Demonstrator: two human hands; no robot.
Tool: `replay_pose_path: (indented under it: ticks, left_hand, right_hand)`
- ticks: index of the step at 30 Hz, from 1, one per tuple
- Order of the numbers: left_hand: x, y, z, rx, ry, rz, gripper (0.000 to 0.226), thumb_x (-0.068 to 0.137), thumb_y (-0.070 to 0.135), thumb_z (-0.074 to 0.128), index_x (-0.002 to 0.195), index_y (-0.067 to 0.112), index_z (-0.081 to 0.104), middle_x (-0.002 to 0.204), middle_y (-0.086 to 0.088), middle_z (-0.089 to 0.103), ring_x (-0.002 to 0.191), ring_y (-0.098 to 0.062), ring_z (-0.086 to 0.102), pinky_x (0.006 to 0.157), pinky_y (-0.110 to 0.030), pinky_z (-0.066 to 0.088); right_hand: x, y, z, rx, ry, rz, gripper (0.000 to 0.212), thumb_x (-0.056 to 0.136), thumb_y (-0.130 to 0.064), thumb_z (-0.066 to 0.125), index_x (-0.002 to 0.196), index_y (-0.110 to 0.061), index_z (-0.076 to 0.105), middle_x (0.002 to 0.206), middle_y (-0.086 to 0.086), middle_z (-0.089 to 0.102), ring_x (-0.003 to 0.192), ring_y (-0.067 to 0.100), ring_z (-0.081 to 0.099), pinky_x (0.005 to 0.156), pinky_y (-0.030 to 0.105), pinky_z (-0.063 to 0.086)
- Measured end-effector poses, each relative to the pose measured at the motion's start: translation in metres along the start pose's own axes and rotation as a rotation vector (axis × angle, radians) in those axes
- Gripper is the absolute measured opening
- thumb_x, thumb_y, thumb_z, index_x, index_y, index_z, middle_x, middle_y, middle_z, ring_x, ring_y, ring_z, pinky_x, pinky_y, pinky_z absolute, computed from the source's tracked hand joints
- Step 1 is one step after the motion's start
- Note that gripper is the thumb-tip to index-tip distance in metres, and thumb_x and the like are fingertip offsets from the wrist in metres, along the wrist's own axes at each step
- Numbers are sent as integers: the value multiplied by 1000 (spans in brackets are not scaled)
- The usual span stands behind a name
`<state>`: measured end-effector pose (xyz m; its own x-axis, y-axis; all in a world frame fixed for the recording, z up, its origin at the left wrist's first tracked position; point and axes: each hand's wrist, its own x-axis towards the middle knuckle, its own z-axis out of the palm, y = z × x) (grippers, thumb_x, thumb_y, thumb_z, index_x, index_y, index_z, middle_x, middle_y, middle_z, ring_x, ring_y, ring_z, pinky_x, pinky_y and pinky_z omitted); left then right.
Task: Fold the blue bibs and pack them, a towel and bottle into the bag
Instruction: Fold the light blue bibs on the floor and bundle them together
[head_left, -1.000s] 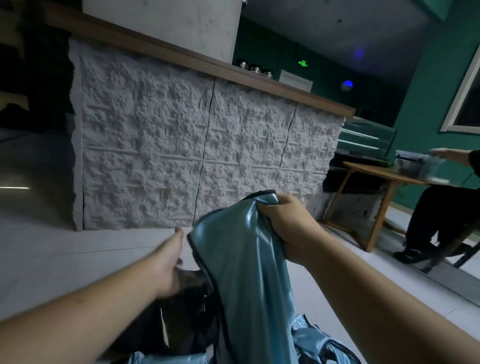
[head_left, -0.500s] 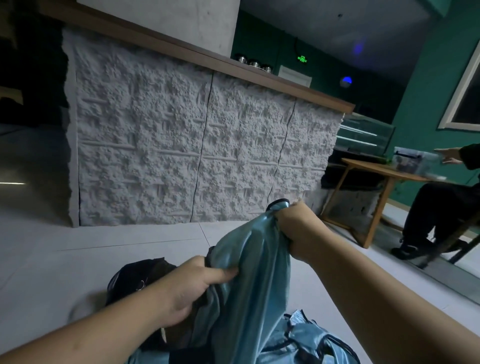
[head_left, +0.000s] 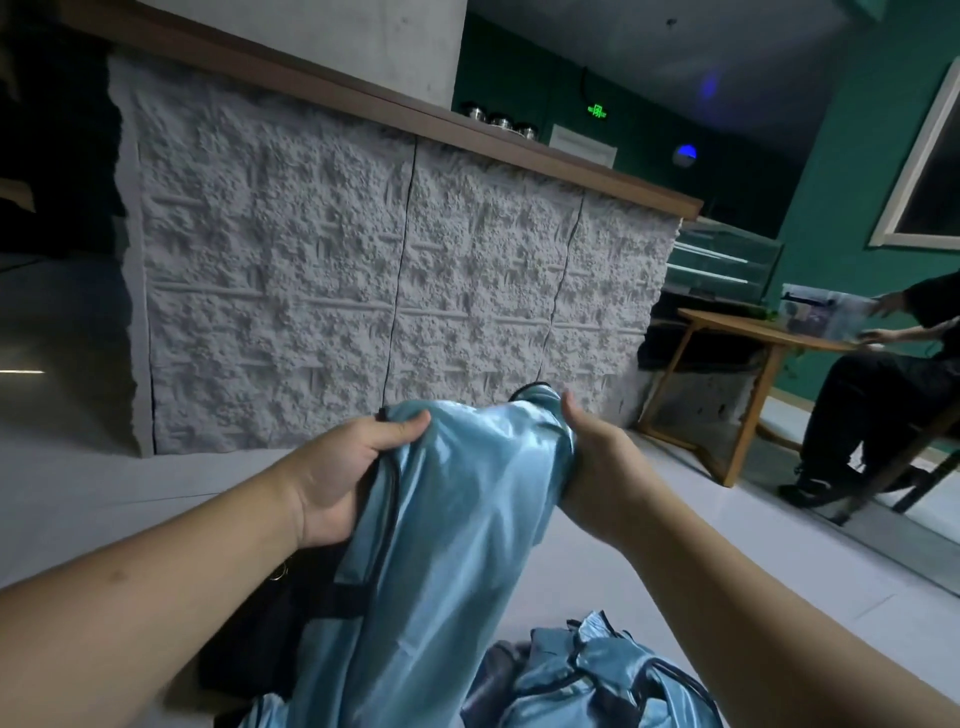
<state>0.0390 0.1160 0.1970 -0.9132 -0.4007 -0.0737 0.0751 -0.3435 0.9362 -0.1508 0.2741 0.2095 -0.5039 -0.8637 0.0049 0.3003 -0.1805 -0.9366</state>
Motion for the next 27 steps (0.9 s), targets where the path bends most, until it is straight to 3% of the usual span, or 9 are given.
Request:
replay_pose_path:
  ticks: [3, 6, 8, 11, 13, 18, 21, 24, 27]
  left_hand:
    - [0, 9, 3, -6, -17, 52, 24, 81, 23, 75, 95, 4, 80, 94, -19, 75, 80, -30, 74, 85, -45, 60]
    - [-2, 15, -1, -23, -30, 92, 26, 72, 17, 81, 95, 5, 80, 95, -19, 76, 80, -31, 75, 77, -44, 64]
    - [-4, 19, -7, 13, -34, 101, 36, 69, 12, 80, 103, 2, 78, 102, -23, 75, 85, -34, 75, 77, -46, 63]
    - [-4, 26, -18, 188, 38, 62, 53, 69, -1, 80, 120, -7, 67, 117, -34, 68, 102, -44, 71, 88, -52, 60]
    - [-4, 30, -24, 317, 79, 22, 48, 75, -6, 77, 122, -7, 65, 118, -34, 68, 106, -46, 71, 91, -52, 59]
    - [-1, 39, -26, 475, 249, -66, 36, 85, -8, 73, 119, -7, 61, 111, -31, 72, 104, -43, 72, 96, -57, 56]
    - [3, 40, -24, 447, 360, -60, 43, 87, -6, 73, 127, -7, 59, 100, -30, 74, 91, -43, 75, 80, -57, 62]
    - [8, 37, -28, 453, 393, 65, 72, 89, -3, 73, 149, 28, 47, 123, -11, 58, 93, -36, 73, 72, -46, 63]
    - [6, 31, -29, 683, 306, 113, 39, 96, 1, 66, 115, 34, 75, 130, -2, 61, 96, -24, 72, 88, -41, 60]
  right_hand:
    - [-7, 17, -4, -40, -246, 30, 63, 96, -36, 60, 147, -3, 46, 144, 23, 55, 130, 39, 55, 113, 55, 43]
    - [-9, 22, -1, -176, -323, 49, 57, 92, -16, 63, 144, 2, 49, 136, 24, 58, 123, 39, 58, 113, 56, 43]
    - [-9, 19, 4, -134, -256, 30, 61, 88, -4, 67, 146, 0, 47, 130, 23, 64, 114, 37, 65, 102, 48, 54]
    - [-5, 13, 7, -60, -48, -41, 81, 89, 11, 63, 154, -31, 41, 111, 11, 78, 111, 33, 70, 94, 44, 59]
    - [-5, 9, 10, -99, 13, -93, 76, 92, 10, 62, 148, -39, 49, 103, 10, 79, 102, 31, 70, 90, 45, 59]
    - [-7, 9, 20, -268, 87, -140, 25, 97, 3, 61, 112, -8, 78, 111, 20, 76, 89, 26, 71, 84, 36, 63]
    - [-7, 9, 21, -356, 54, -129, 25, 95, 1, 64, 118, -3, 74, 114, 23, 75, 96, 28, 71, 100, 46, 57]
    - [-9, 7, 22, -341, 54, -135, 26, 101, -6, 59, 124, -4, 71, 114, 20, 75, 95, 26, 69, 95, 45, 58]
    - [-8, 2, 20, -265, 81, -149, 31, 103, -4, 54, 130, -9, 68, 114, 24, 71, 94, 32, 58, 97, 52, 53]
